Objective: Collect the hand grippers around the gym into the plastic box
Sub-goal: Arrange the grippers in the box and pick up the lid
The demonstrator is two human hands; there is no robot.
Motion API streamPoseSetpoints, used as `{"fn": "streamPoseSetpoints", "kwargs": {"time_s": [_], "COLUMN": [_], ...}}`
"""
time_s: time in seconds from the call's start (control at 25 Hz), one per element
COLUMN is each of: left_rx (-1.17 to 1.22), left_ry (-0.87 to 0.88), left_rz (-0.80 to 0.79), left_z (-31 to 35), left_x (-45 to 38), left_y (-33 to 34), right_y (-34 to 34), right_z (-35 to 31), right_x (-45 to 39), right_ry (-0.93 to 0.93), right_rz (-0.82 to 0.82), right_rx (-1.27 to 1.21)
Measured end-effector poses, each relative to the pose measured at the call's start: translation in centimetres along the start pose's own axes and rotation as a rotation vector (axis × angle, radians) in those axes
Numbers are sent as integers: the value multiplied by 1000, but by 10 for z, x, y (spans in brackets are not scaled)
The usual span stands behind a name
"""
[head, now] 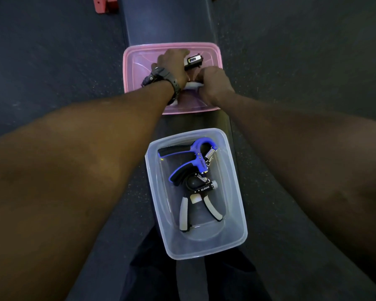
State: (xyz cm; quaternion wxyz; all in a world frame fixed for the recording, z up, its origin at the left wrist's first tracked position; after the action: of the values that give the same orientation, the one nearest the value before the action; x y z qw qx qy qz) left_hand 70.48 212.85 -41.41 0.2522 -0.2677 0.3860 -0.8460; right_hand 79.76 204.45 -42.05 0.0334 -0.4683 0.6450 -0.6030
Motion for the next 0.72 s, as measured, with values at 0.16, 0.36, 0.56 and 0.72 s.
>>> {"fn": "streamPoseSetpoints", "kwargs": {"time_s": [0.16, 0.36, 0.56, 0.72], "left_rx": [13, -11, 74, 235], "left_ry": [54, 173, 243, 286], "left_rz": [40, 97, 162, 211], "left_z": [6, 24, 53, 85], "left_x": [0, 19, 74, 151], "left_y": [-22, -51, -72, -72], "right_y": [-26, -61, -83, -79], "right_z": [3, 7, 6, 17], "right_x": [19, 57, 123, 194], "right_ry": [-82, -29, 123, 348], "right_rz": [38, 3, -152, -290], "right_rx": [-42, -216, -578, -1073]}}
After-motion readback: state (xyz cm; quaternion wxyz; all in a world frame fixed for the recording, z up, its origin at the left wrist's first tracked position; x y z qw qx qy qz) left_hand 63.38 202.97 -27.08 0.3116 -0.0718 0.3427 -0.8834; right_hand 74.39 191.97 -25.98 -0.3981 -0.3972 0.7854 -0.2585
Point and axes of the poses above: each hand's wrist, its own x-axis away from the middle knuckle, its own y-axis out of the palm, z = x × y, the point moved 2 cm from there along -x, towards the middle knuckle, and after that the axes turned 15 degrees about y, right-handed, at the moved point
